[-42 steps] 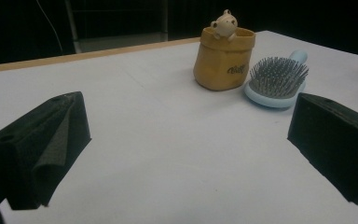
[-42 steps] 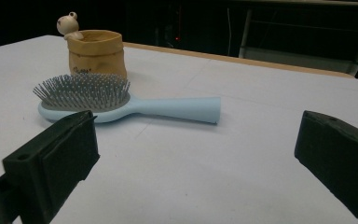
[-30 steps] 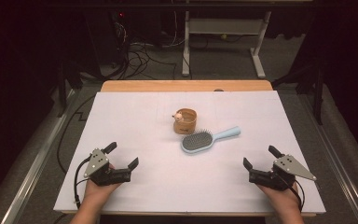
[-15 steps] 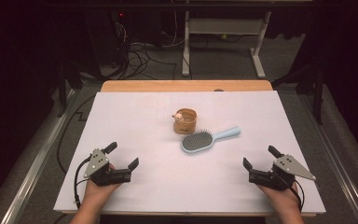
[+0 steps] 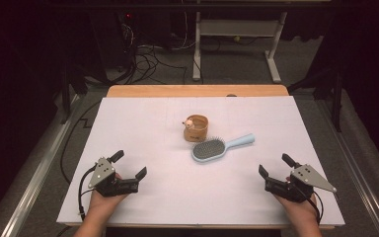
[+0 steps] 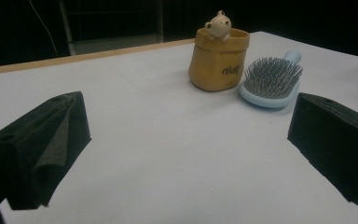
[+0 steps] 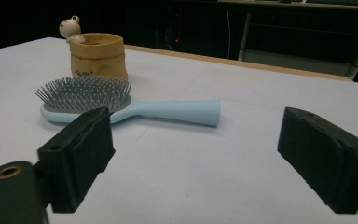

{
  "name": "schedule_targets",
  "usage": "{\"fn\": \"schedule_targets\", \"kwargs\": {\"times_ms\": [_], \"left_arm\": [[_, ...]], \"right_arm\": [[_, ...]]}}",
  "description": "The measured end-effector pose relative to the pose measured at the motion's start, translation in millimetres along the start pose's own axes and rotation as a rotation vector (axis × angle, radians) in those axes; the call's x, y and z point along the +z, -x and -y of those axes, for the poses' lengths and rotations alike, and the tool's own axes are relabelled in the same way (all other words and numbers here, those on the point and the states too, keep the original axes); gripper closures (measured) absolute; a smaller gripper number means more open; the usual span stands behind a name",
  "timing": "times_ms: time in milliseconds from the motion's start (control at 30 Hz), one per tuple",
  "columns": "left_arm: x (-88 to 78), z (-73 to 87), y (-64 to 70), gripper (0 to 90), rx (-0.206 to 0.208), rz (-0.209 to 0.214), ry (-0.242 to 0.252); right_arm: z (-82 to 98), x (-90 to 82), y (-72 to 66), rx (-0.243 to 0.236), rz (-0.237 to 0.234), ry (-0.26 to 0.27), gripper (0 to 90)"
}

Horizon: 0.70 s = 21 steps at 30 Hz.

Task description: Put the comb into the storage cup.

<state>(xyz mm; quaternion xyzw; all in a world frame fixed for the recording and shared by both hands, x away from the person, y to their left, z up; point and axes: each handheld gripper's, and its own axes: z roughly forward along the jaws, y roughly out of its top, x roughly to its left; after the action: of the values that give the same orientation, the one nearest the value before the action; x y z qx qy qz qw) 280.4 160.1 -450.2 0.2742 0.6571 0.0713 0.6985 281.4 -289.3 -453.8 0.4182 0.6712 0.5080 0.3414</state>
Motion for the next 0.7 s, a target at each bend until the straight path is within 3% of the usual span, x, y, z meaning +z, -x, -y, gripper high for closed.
{"fn": "schedule_targets", "kwargs": {"times_ms": [267, 467, 500, 700], "left_arm": [[0.0, -0.5, -0.3, 0.0, 0.002, 0.003, 0.0], [0.3, -0.4, -0.7, 0.0, 0.006, 0.002, 0.0], [0.2, -0.3, -0.6, 0.0, 0.006, 0.002, 0.0], [0.0, -0.3, -0.2, 0.0, 0.002, 0.003, 0.0]], "right_arm": [[-1.3, -1.6, -1.6, -0.011, -0.018, -0.002, 26.8], [-2.4, -2.7, -1.7, -0.011, -0.028, -0.009, 40.5], [-2.6, -3.0, -2.2, -0.013, -0.026, -0.011, 46.6], [-4.1, -3.3, -4.0, -0.024, -0.024, -0.021, 58.6]]}}
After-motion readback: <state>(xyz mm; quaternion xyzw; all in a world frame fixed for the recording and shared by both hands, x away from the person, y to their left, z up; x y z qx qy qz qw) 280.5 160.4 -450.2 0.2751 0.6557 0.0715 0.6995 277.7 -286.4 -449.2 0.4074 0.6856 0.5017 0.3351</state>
